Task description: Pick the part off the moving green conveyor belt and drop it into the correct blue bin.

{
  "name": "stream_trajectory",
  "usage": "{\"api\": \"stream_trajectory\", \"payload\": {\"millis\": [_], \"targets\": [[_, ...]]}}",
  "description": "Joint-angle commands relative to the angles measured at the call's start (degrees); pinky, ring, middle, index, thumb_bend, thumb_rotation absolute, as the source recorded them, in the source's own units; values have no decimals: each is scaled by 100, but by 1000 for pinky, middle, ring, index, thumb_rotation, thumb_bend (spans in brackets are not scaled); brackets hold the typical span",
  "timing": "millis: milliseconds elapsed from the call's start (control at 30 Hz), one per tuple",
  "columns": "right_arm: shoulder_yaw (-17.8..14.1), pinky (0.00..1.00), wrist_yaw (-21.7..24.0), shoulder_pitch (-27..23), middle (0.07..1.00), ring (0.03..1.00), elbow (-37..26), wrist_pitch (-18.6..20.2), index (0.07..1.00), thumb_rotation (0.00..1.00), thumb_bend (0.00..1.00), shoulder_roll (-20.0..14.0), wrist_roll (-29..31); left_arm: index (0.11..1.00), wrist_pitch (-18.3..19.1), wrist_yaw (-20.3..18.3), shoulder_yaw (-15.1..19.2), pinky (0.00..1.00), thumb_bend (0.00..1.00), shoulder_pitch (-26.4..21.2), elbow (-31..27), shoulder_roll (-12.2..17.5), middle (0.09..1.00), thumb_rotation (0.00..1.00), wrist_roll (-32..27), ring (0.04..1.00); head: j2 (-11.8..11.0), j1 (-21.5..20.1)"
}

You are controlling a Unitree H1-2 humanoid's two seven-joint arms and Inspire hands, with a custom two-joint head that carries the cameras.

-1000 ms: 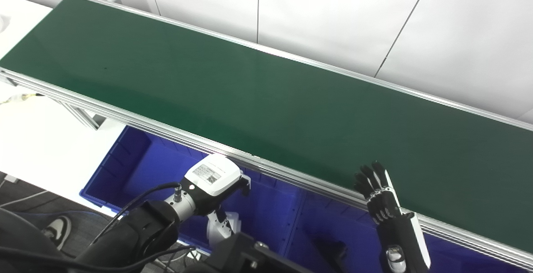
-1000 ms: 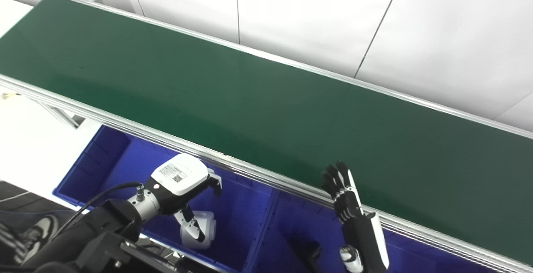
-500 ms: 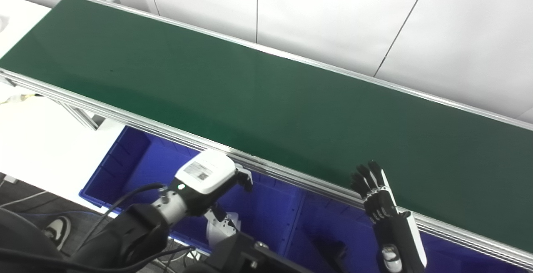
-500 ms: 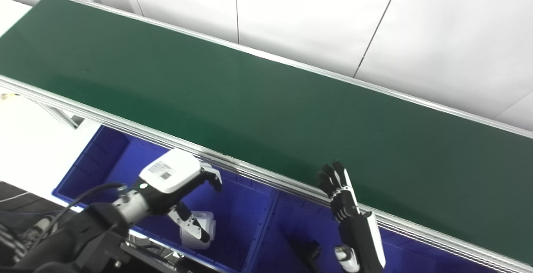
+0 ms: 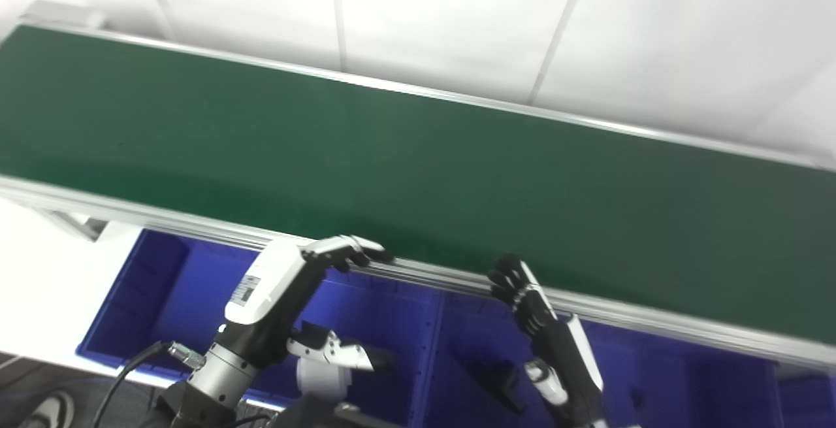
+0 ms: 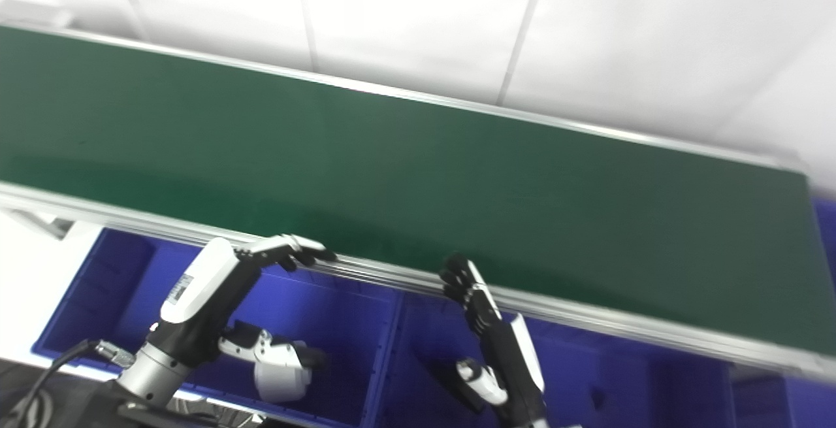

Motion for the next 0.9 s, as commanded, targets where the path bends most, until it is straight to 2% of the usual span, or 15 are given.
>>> {"api": "stream_trajectory", "payload": {"millis": [0,67,133,267,333,467,600,800,867], "targets": [[-25,910,-132,0,948,941,-16,-339,975,923,887,55,-100,689,-586,379,-8,586,829,-175,324,-179,711,664,-440,666,-109,-80],[-12,921,-171,14,950,950,57,-341,974,909,881,28,-99,690,-1002,623,-26,582,805,-348,923,-376,718,664,-618,675,-198,-111],[8,926,-184,23,950,948,115,-342,971,895,879,-10,-71,693,-1251,876,-135,602,775,-486,1439,-472,719,693,-652,681,-276,-83],[26,933,-154,20,953,949,193,-342,970,883,884,-70,1,705,-1296,1227,-596,656,760,-634,2119,-334,735,709,-697,715,-368,43],[28,930,-155,16,948,946,216,-342,964,874,892,-65,20,712,-1295,1150,-781,666,768,-677,2355,-231,751,701,-623,730,-410,108],[38,921,-147,-21,938,944,286,-342,958,866,903,-49,49,760,-1218,757,-956,726,804,-735,2603,-87,818,722,-575,795,-482,164],[48,912,-158,-68,932,939,402,-342,956,860,907,-27,42,804,-1147,447,-1091,805,845,-826,2715,43,879,791,-590,879,-576,131],[138,906,-266,-112,936,940,507,-342,959,866,880,-14,-79,820,-1230,98,-1140,849,865,-914,2824,191,899,809,-894,912,-651,-307],[192,890,-298,-118,939,930,528,-342,954,852,871,-1,-88,824,-1273,72,-1172,870,877,-939,2864,258,902,811,-998,919,-677,-677]]}}
